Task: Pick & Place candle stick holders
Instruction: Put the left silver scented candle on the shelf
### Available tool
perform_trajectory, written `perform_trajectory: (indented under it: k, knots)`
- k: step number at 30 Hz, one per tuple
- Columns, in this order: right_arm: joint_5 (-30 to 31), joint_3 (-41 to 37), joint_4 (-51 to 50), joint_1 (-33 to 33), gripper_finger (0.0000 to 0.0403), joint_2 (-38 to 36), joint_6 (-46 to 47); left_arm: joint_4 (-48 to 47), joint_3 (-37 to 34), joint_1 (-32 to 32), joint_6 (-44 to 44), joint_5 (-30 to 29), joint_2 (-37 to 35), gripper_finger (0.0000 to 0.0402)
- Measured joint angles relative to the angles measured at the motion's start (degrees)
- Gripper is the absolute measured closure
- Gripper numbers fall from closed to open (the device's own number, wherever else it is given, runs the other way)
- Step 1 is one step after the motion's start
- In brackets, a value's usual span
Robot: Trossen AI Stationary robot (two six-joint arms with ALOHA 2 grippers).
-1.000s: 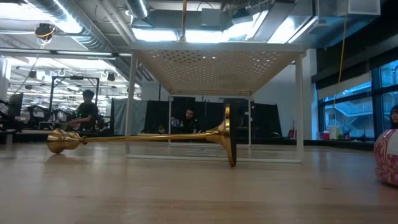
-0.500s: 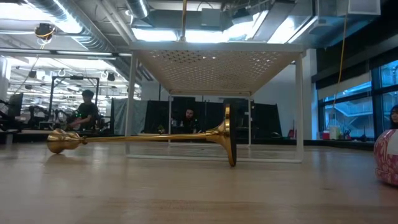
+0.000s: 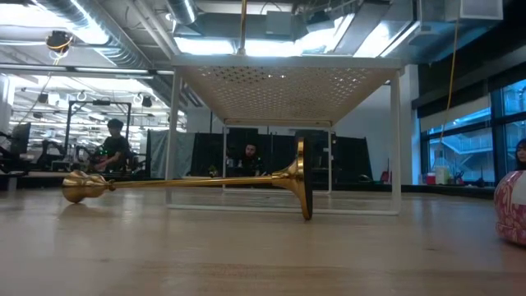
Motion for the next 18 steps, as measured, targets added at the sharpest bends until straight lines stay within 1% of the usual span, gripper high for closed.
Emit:
perform_trajectory:
  k: [3,7,10,14,18]
  knots:
    - [-1.75,0.02,-1.8,-0.58,0.0053,-0.09,1.67,-0.02,-0.04,0.44,-0.25,2.36,-0.02,0.0037]
    - [-2.58,0.02,-1.9,-0.82,0.0053,-0.15,2.12,1.43,-0.07,1.57,-0.14,5.63,-0.02,0.0042]
    - [-3.08,0.02,-1.41,-0.78,0.0053,-0.19,1.45,4.02,-0.07,2.49,0.74,8.34,0.53,0.0042]
    - [-3.81,0.02,-0.57,-0.53,0.0053,-0.19,-0.49,8.93,-0.07,3.61,3.98,11.41,1.93,0.0046]
    - [-4.29,0.02,0.24,-0.21,0.0054,-0.19,-1.14,14.01,-0.07,4.05,6.71,11.93,3.15,0.0053]
